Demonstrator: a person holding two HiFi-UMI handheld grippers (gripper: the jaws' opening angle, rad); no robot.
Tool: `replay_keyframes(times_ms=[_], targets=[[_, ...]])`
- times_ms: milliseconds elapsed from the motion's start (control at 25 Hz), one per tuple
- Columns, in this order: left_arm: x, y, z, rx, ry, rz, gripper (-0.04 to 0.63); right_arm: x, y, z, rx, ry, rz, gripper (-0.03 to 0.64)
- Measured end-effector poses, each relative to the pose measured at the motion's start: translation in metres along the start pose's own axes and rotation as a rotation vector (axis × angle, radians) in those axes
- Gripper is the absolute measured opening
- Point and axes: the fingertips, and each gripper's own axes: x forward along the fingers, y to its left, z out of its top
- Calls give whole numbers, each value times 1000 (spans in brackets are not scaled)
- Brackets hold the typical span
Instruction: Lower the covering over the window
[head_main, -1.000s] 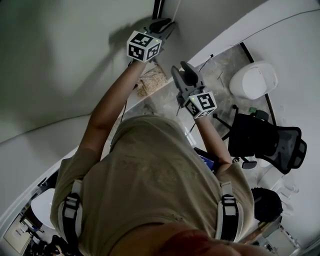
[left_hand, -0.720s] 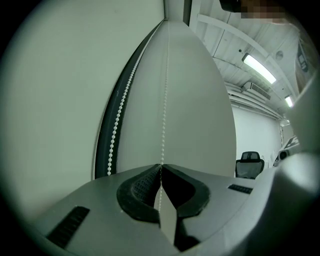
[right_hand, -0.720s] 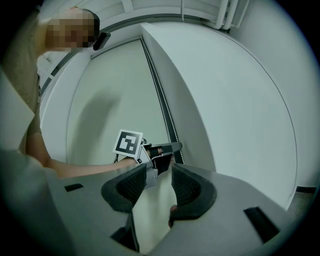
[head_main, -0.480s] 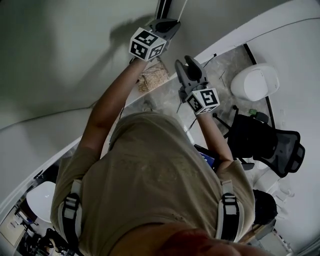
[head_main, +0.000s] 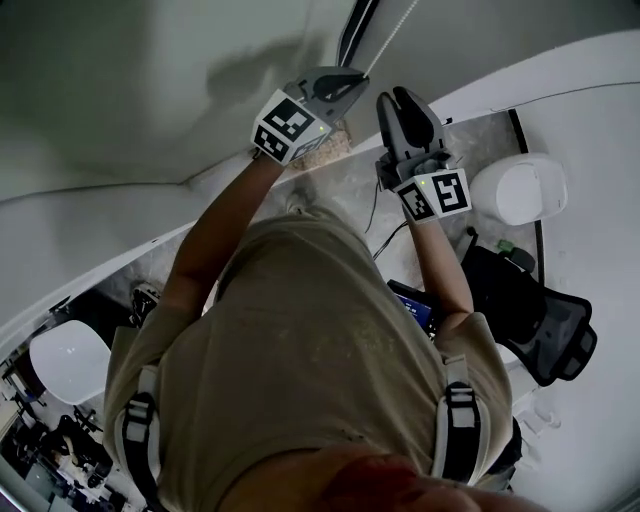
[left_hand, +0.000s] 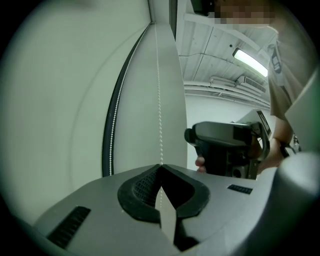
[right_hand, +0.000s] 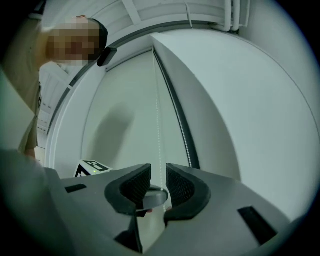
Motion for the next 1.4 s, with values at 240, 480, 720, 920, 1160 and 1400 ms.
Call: replay_keyframes(times_ms=[240, 480, 720, 920, 1160, 1400], targets=[[-30, -27, -7, -8, 5, 67, 18, 26, 29, 5, -12, 80, 213, 98], [-44, -48, -6, 6, 33, 137, 17, 24, 49, 16, -42, 121, 316, 20], [-29, -93, 10, -75, -112, 195, 44, -27, 19, 23, 61, 119, 348, 14], [-26, -99, 72, -55, -245, 219, 149, -56, 8, -5, 100, 201, 370, 12], [25, -123, 76, 30, -98, 166, 18, -86, -8, -31, 147, 236, 397, 12], [-6, -115, 29, -87, -136, 266, 15, -108, 5, -48, 124, 290, 479, 38]])
